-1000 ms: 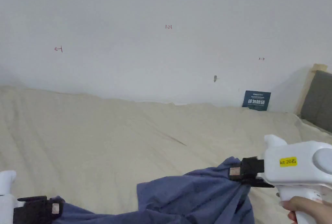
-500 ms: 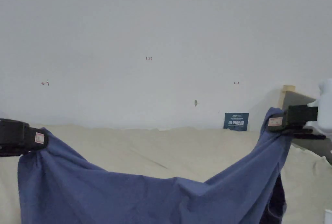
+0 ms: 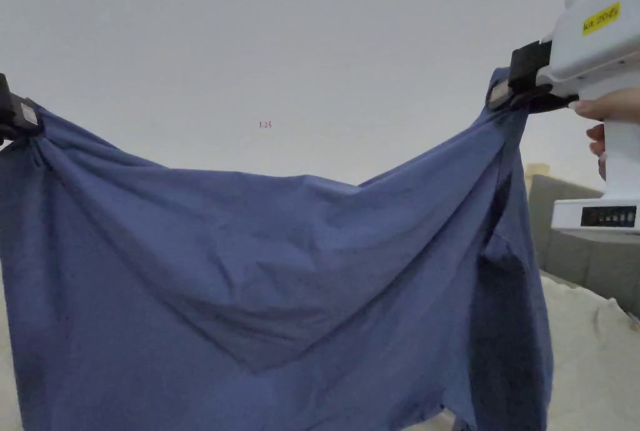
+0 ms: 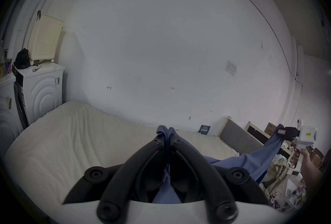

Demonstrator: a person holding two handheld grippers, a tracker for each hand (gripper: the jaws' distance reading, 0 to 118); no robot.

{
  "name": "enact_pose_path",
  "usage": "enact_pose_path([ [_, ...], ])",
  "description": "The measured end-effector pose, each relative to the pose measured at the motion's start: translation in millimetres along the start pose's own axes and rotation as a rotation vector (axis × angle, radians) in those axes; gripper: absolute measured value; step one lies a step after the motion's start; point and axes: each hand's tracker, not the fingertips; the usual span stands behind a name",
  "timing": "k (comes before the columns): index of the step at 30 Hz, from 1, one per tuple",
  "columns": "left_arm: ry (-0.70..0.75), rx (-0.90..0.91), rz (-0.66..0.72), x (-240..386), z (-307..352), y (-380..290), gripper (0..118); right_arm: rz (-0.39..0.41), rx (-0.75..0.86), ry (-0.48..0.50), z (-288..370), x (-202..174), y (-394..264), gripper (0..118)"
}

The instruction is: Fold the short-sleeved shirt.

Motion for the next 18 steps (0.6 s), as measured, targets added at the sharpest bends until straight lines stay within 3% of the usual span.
enact_pose_path([
  [7,0.032,0.114,-0.019,-2,-37,27,4,0.011,0.079,-0.012,-45,-10,46,0],
  [10,0.042,0.150,-0.034,0,-44,34,4,0.068,0.109,-0.015,-56,-17,51,0],
  [15,0.059,0.139,-0.011,-14,-60,20,4,0.101,0.112,-0.061,-77,-18,19,0],
  [18,0.167,0.076,-0.142,-16,-68,-14,4,0.133,0.098,-0.067,-101,-7,-20,0],
])
